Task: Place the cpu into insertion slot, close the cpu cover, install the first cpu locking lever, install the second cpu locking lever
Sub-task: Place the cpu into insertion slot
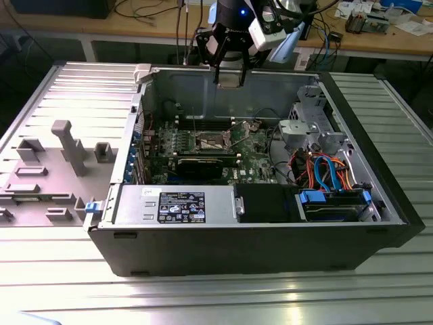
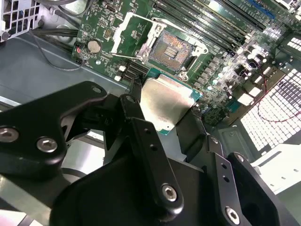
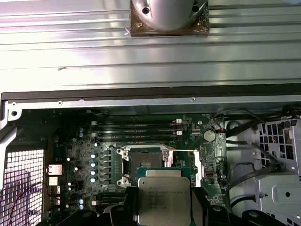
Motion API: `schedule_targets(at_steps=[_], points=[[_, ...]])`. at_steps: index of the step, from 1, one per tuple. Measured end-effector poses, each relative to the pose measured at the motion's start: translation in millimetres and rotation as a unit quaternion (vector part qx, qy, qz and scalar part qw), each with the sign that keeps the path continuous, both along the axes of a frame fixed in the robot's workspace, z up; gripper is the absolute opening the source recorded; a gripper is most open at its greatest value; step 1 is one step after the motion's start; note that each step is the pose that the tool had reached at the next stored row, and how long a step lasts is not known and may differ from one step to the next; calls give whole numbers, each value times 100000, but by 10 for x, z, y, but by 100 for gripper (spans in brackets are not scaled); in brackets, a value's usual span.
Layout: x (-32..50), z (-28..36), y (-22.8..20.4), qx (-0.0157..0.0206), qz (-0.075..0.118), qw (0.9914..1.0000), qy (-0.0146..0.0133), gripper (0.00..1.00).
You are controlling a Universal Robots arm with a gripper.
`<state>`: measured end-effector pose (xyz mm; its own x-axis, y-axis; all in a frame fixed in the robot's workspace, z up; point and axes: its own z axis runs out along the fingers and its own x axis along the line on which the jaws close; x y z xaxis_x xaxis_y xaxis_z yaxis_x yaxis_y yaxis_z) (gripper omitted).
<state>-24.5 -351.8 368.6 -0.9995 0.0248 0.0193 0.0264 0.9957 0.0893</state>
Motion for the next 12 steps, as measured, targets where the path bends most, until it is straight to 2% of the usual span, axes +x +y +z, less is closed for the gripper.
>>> schedule_targets(at_steps=[7, 8, 9, 12], points=[[0, -1, -9, 13, -3, 100000, -2, 54], [0, -1, -16, 1, -302, 100000, -1, 54], [1, -3, -16, -10, -1599, 99987, 5, 54], [0, -9, -19, -5, -3563, 99937, 3, 54]])
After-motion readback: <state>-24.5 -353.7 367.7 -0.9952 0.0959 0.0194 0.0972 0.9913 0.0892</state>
